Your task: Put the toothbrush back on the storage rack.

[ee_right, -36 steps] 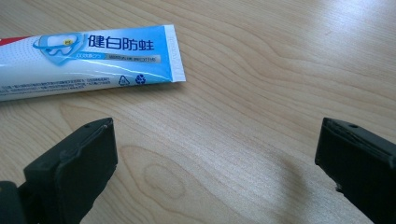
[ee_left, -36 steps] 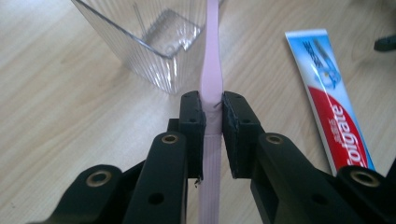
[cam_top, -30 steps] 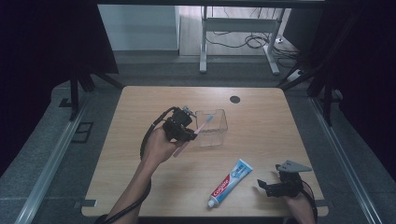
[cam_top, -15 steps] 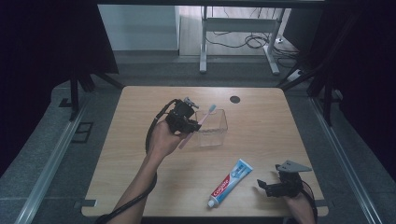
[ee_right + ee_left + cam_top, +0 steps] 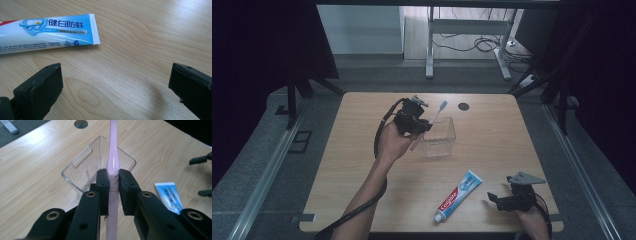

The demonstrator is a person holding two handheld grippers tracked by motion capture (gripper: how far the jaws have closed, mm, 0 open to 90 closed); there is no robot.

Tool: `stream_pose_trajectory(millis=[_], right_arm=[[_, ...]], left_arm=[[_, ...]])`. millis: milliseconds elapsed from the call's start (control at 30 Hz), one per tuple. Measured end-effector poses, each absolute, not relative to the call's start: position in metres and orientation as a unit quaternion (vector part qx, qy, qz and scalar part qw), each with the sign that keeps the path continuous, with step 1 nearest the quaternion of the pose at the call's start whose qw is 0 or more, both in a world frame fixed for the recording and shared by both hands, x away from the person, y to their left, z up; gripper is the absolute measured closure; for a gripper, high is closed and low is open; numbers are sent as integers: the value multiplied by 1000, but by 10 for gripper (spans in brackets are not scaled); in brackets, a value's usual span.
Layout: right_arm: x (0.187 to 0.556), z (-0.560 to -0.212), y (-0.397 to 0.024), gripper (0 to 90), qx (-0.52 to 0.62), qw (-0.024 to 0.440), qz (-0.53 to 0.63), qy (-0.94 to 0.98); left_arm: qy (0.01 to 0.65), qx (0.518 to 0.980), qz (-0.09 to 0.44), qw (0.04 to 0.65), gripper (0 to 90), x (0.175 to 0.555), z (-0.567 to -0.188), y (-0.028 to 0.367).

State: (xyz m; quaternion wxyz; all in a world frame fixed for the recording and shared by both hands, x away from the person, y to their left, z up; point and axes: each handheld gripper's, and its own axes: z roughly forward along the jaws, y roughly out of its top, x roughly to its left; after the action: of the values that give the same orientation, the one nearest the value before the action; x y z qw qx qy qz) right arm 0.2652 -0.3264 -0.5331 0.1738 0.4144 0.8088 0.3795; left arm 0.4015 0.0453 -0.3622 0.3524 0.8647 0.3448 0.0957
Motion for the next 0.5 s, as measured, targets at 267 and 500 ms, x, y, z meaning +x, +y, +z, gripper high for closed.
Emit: stream_pose_trajectory(millis=[267, 500], right_arm=[[265, -533, -326, 0, 413, 174, 381, 809], [265, -533, -326, 0, 414, 171, 381, 809]], left_arm=[[348, 852, 101, 378, 789, 408, -355, 36], [344, 848, 109, 389, 788, 413, -352, 23]])
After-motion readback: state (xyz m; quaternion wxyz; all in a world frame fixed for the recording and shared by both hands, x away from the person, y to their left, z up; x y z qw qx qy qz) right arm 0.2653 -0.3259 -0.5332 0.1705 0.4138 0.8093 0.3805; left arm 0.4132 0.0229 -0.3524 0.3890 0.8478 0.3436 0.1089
